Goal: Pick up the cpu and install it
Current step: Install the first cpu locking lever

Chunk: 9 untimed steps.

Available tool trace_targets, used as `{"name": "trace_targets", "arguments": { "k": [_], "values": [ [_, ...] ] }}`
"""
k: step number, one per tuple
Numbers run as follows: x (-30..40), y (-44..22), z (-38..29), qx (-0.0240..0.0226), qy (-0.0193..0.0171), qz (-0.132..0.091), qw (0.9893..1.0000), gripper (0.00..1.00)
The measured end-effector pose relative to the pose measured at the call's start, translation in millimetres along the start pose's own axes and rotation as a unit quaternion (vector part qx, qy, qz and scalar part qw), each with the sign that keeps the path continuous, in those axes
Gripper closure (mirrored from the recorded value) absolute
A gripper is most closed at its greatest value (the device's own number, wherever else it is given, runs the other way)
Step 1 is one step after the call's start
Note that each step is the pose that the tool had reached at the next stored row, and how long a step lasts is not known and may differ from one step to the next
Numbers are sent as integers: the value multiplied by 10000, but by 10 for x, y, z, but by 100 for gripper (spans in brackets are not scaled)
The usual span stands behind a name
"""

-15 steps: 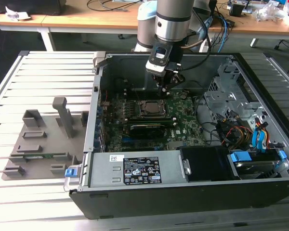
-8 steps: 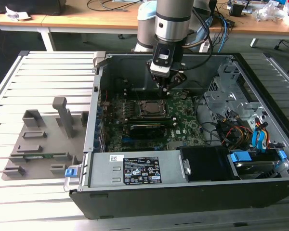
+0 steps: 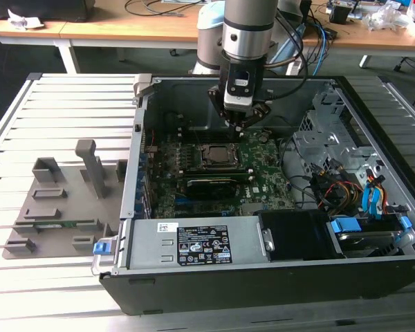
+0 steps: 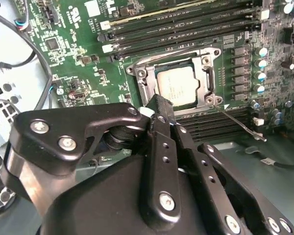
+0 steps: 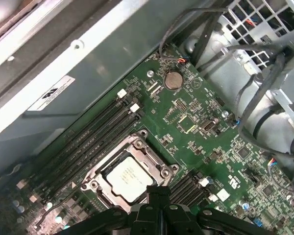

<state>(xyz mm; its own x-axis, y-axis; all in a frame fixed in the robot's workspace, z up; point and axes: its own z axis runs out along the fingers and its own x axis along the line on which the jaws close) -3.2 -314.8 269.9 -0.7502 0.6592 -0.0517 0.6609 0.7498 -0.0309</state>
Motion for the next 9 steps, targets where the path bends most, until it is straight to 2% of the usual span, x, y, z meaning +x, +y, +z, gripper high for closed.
{"name": "trace_targets", "arguments": {
  "k": [2,3,9],
  "values": [
    [0,0,0,-12,-7,-239,9997,89],
    [0,0,0,-21,-12,-394,9992,89],
    [0,0,0,-39,-23,-751,9972,89]
  ]
}}
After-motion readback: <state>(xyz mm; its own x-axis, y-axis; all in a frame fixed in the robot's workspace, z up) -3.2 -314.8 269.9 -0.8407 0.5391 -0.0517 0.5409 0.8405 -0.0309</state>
